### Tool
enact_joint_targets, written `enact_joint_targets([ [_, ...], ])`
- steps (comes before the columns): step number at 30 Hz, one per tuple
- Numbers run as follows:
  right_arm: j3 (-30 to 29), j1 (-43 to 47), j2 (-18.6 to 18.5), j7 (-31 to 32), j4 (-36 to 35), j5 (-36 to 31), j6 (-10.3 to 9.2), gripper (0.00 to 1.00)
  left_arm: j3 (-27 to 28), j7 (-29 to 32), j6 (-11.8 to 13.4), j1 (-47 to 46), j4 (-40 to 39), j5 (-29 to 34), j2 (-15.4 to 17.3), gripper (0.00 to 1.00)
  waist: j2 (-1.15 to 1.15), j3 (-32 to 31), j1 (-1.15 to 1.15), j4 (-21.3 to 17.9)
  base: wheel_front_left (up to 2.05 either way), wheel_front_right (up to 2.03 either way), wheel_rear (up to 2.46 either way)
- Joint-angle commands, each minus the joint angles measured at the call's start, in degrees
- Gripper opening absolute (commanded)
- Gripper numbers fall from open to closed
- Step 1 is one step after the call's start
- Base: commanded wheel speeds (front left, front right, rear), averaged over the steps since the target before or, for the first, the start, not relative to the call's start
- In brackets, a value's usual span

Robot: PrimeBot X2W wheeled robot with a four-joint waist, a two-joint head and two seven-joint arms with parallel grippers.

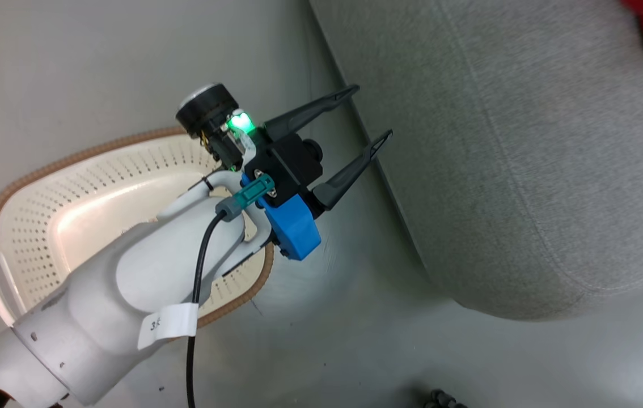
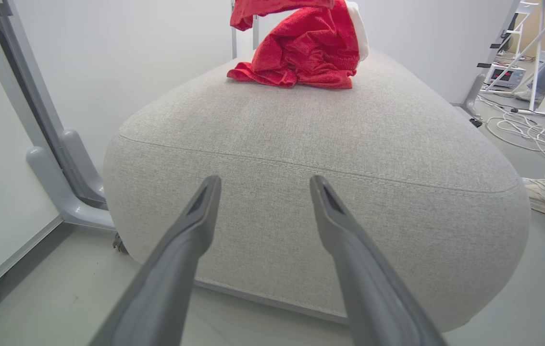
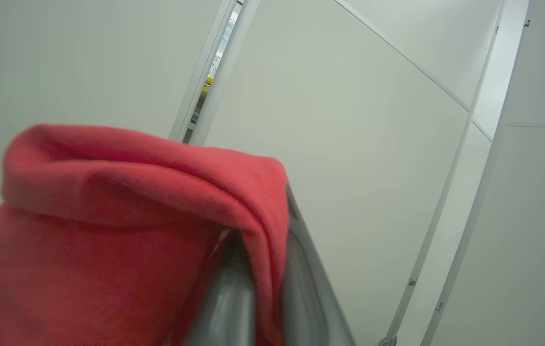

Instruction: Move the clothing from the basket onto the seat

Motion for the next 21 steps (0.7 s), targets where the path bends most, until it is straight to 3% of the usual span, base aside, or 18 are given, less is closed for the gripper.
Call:
enact_joint_targets([
  [1, -1.5, -2.1, -1.5, 0.0, 0.8, 0.1, -0.01, 0.0, -0.1, 0.1, -0.1, -1.4, -0.4, 0.5, 0.4, 1.0, 0.0, 3.2, -0.01, 0.7, 0.0, 0.0, 0.0],
  [10, -10.3, -5.0, -9.4, 0.0, 8.5, -0.4, -0.01, 0.0, -0.8, 0.5, -0.1, -4.7, -1.1, 1.0, 1.1, 1.0, 0.0, 8.7, -0.01, 1.5, 0.0, 0.0, 0.0],
  [15, -11.2, -2.2, -9.7, 0.0, 14.5, -2.0, -0.01, 0.0, -1.0, 0.5, -0.1, -5.0, -1.3, 1.0, 1.6, 1.0, 0.0, 10.3, -0.01, 1.6, 0.0, 0.0, 0.0],
  [21, -13.2, 0.5, -6.8, 0.0, 19.3, -3.3, -0.01, 0.0, -1.3, 0.7, -0.1, -5.6, -1.6, 1.1, 2.1, 1.0, 0.0, 11.6, -0.01, 1.6, 0.0, 0.0, 0.0],
])
